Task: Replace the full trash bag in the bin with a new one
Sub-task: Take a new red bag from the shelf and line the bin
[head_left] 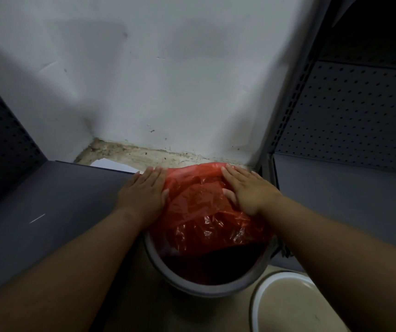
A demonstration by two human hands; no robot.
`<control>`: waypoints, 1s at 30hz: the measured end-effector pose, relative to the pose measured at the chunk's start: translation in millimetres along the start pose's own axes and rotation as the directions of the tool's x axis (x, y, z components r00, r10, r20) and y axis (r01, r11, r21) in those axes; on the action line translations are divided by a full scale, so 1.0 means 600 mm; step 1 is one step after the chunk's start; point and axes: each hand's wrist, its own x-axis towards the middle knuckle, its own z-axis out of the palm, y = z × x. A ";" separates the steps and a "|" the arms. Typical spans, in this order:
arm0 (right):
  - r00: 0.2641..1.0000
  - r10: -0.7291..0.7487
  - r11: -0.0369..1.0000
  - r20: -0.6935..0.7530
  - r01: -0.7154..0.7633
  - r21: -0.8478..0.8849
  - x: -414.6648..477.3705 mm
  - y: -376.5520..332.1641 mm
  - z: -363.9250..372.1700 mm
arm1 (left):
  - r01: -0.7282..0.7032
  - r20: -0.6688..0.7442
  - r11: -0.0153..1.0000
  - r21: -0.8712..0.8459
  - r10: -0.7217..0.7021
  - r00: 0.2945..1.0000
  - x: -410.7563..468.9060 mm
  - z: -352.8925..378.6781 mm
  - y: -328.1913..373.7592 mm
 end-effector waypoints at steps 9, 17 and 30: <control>0.997 0.057 0.973 0.044 -0.066 0.219 0.018 -0.009 0.001 | -0.274 -0.083 0.962 0.000 0.273 0.959 0.000 -0.002 0.029; 0.991 0.132 0.910 0.030 -0.133 0.392 0.023 -0.011 0.002 | -0.106 0.047 0.953 -0.285 0.124 0.991 0.020 0.014 0.016; 0.938 0.345 0.696 -0.025 -0.239 0.677 0.006 -0.007 0.015 | 0.206 0.111 0.638 -0.742 -0.186 0.976 0.020 0.021 0.015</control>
